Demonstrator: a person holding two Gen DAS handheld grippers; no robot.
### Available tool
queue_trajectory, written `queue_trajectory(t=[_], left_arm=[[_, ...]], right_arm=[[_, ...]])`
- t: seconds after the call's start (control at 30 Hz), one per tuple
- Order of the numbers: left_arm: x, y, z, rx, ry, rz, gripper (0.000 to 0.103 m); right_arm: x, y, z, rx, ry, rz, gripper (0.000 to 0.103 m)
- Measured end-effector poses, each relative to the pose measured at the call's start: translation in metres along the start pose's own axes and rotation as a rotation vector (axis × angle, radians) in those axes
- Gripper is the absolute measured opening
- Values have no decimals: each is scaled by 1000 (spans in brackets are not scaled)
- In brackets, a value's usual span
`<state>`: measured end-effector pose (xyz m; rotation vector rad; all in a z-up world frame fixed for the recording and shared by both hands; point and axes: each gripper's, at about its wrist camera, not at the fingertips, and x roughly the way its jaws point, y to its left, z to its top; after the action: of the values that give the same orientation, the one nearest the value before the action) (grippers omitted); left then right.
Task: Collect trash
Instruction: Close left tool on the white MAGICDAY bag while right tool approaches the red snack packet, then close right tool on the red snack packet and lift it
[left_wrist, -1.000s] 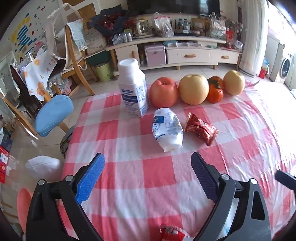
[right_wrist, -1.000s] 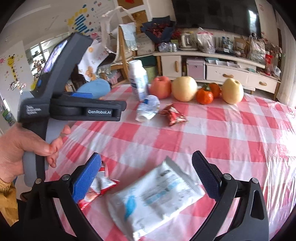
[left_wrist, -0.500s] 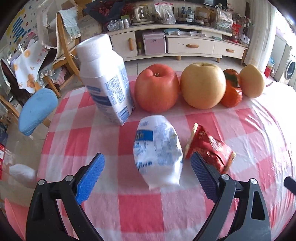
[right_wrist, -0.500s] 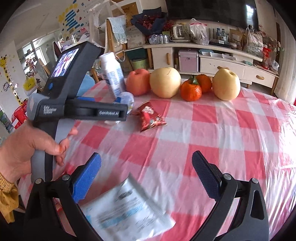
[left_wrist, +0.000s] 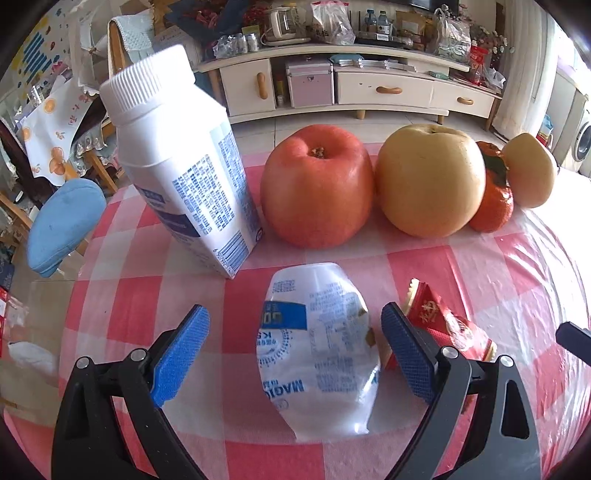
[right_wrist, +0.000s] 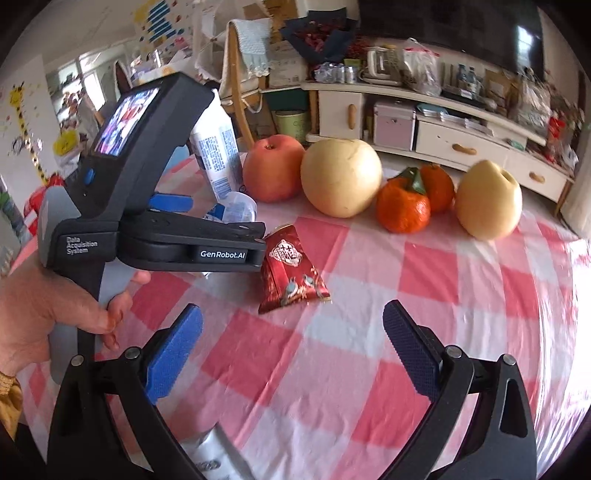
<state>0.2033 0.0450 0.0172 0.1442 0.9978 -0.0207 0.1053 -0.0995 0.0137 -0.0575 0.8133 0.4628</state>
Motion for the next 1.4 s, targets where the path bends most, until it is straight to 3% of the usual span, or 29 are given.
queue_trajectory(t=[0.4, 0.47, 0.63, 0.7, 0.77, 0.97, 1.4], left_arm=[[18, 10, 5, -20, 6, -24, 93], [17, 11, 4, -24, 7, -30, 93], [16, 13, 1, -17, -3, -63, 84], [13, 11, -4, -18, -7, -71, 81], [12, 10, -6, -29, -8, -88, 75], [9, 0, -7, -23, -13, -110, 62], [-3, -3, -21, -6, 4, -119, 61]], right_arm=[[39, -6, 11, -49, 60, -3, 95], [43, -5, 12, -55, 70, 0, 82], [49, -5, 18, -59, 67, 7, 80], [52, -4, 20, -64, 74, 10, 76], [55, -3, 21, -66, 86, 17, 64], [56, 3, 22, -96, 89, 11, 48], [43, 13, 5, -143, 95, 7, 45]])
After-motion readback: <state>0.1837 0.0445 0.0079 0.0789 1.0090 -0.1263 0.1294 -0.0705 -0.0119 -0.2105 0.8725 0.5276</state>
